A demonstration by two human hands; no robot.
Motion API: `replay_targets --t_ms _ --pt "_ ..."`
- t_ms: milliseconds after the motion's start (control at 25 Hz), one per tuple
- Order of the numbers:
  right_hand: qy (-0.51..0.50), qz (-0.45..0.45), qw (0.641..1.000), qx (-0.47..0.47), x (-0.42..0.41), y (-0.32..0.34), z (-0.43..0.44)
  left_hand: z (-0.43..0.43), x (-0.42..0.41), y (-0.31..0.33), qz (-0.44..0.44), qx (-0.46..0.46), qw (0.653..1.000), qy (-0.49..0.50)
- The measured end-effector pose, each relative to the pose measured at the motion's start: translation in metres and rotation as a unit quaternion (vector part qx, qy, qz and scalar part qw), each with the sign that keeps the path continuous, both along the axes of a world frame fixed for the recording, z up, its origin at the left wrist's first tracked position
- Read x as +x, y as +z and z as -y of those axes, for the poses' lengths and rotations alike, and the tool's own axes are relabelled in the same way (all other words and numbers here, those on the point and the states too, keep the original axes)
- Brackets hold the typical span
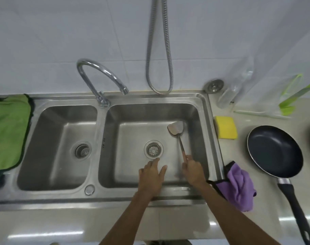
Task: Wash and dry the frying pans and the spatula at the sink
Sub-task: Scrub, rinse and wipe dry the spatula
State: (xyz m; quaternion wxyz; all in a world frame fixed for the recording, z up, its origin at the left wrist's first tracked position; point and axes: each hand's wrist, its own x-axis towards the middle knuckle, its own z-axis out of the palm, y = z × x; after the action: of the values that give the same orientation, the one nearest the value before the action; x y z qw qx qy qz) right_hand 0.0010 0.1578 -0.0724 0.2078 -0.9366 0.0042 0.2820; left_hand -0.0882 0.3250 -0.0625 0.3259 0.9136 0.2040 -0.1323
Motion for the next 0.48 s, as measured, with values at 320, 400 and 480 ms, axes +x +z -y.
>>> replay_targets --t_ms 320,400,480 --pt "-0.031 0.025 0.978 0.206 -0.041 0.066 -0.009 0.032 0.069 0.045 -0.115 -0.436 0.844 0.292" --pt "-0.039 0.014 0.974 0.222 -0.036 0.078 -0.017 0.029 0.074 0.054 -0.106 -0.479 0.807 0.329" --pt "-0.050 -0.006 0.970 0.236 -0.027 0.090 -0.024 0.024 0.080 0.058 -0.082 -0.493 0.793 0.349"
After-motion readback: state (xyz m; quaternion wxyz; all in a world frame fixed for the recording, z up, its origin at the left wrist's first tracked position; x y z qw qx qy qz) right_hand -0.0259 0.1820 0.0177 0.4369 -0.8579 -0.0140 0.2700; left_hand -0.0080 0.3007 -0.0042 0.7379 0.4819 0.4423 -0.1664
